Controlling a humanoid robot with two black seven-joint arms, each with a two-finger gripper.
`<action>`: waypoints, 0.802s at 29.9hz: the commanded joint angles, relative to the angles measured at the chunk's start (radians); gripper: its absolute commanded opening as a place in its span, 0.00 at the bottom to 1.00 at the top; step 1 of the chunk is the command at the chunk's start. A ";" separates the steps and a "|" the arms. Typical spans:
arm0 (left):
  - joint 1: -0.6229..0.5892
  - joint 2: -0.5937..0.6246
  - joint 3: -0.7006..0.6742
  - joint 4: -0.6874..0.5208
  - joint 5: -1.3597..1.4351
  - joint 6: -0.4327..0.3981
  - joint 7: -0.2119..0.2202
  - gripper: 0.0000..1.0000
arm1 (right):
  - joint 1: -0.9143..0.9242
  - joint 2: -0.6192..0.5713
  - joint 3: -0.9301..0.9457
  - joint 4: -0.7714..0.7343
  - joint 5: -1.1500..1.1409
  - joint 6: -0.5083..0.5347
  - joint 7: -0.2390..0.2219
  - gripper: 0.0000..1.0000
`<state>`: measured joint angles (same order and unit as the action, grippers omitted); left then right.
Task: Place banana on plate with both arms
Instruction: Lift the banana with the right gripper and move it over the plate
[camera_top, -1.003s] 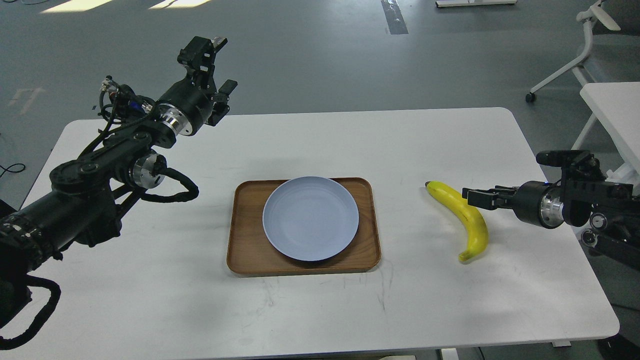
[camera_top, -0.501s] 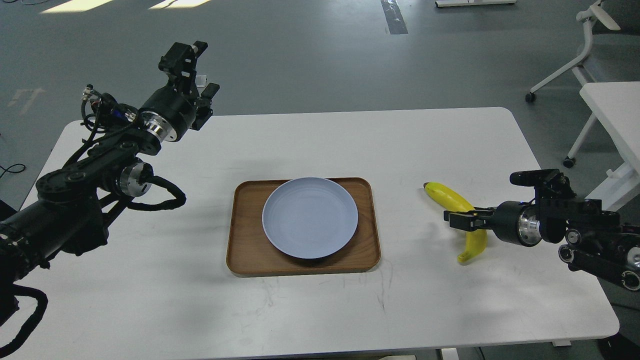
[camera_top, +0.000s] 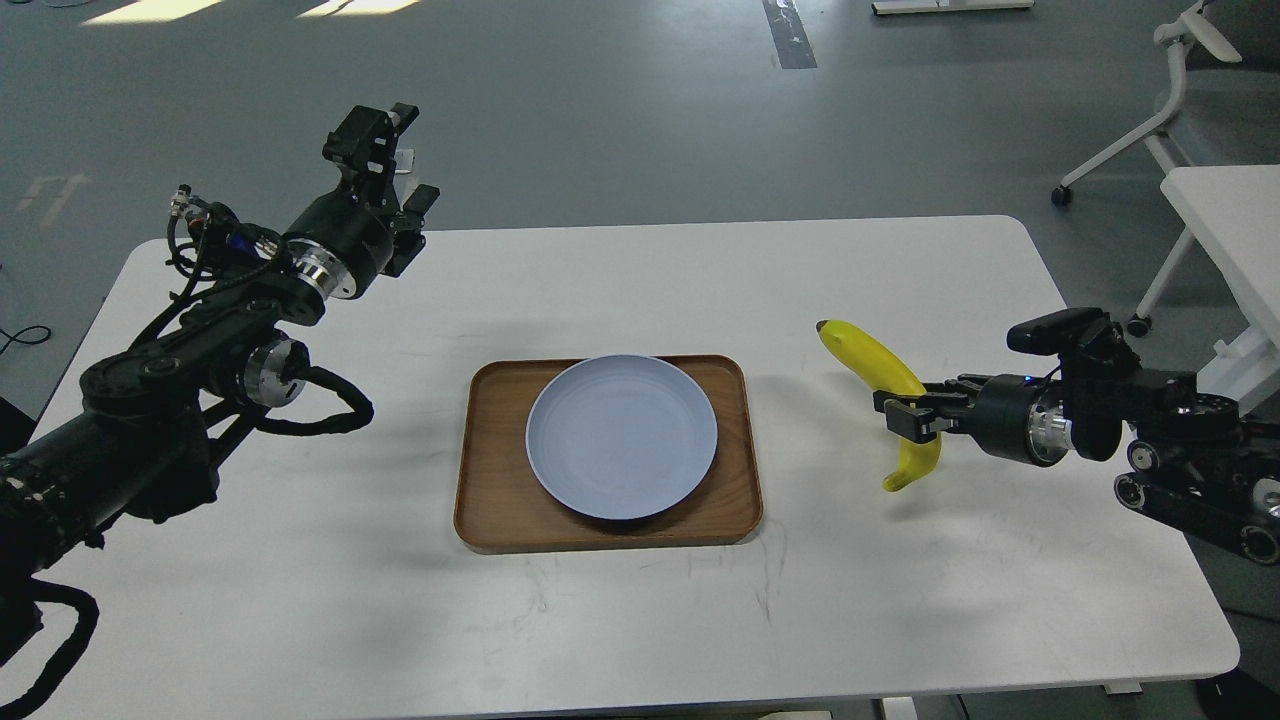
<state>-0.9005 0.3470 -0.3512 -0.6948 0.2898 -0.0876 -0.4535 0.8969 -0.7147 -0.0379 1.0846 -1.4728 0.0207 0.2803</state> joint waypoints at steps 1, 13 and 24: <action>-0.001 0.000 0.000 0.000 0.000 0.000 -0.001 0.98 | 0.092 0.029 -0.013 0.006 -0.012 -0.018 0.071 0.02; -0.001 0.007 0.000 0.000 0.000 0.034 0.001 0.98 | 0.389 0.446 -0.293 -0.194 -0.044 -0.021 0.174 0.03; -0.001 0.029 -0.002 0.000 -0.009 0.034 0.001 0.98 | 0.307 0.620 -0.346 -0.362 -0.043 -0.022 0.178 0.13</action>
<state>-0.9032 0.3687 -0.3520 -0.6950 0.2819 -0.0533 -0.4525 1.2271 -0.1171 -0.3813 0.7490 -1.5167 -0.0013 0.4600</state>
